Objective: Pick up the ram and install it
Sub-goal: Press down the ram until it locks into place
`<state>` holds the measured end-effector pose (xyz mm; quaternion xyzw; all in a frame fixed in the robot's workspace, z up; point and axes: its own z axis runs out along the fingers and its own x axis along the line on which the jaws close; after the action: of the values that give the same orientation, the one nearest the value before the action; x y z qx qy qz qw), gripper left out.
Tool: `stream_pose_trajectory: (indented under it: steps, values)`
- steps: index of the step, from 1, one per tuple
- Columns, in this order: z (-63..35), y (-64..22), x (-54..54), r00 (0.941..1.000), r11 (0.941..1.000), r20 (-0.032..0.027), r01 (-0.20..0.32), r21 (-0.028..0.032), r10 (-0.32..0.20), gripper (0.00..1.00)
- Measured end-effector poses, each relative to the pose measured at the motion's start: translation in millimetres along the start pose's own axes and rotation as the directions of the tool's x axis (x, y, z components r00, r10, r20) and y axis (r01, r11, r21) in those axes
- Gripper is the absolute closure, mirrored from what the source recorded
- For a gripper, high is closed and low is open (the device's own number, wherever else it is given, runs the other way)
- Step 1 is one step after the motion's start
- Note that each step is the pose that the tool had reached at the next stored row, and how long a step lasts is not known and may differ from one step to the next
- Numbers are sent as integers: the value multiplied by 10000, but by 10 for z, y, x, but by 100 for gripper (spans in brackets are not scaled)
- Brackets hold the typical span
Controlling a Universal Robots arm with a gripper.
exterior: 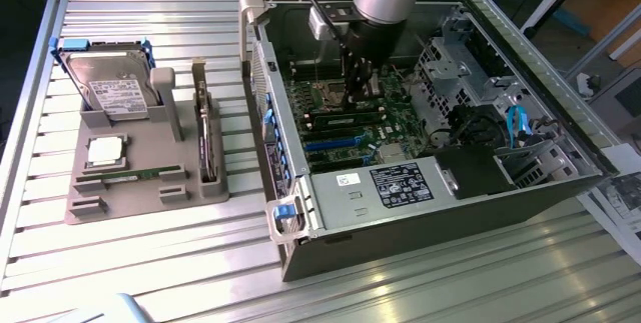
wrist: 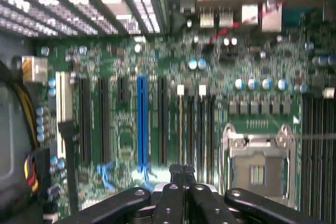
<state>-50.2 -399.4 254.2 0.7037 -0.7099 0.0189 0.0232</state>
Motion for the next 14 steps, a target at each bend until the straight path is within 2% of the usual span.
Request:
stream_pose_trajectory:
  steps: [2,3,14]
  values:
    - [8,178,1,10000,10000,-1,1,-1,-1,89]
    - [39,180,0,10000,10000,0,1,-5,-1,89]
    - [130,185,-5,10000,10000,0,1,-12,-1,89]
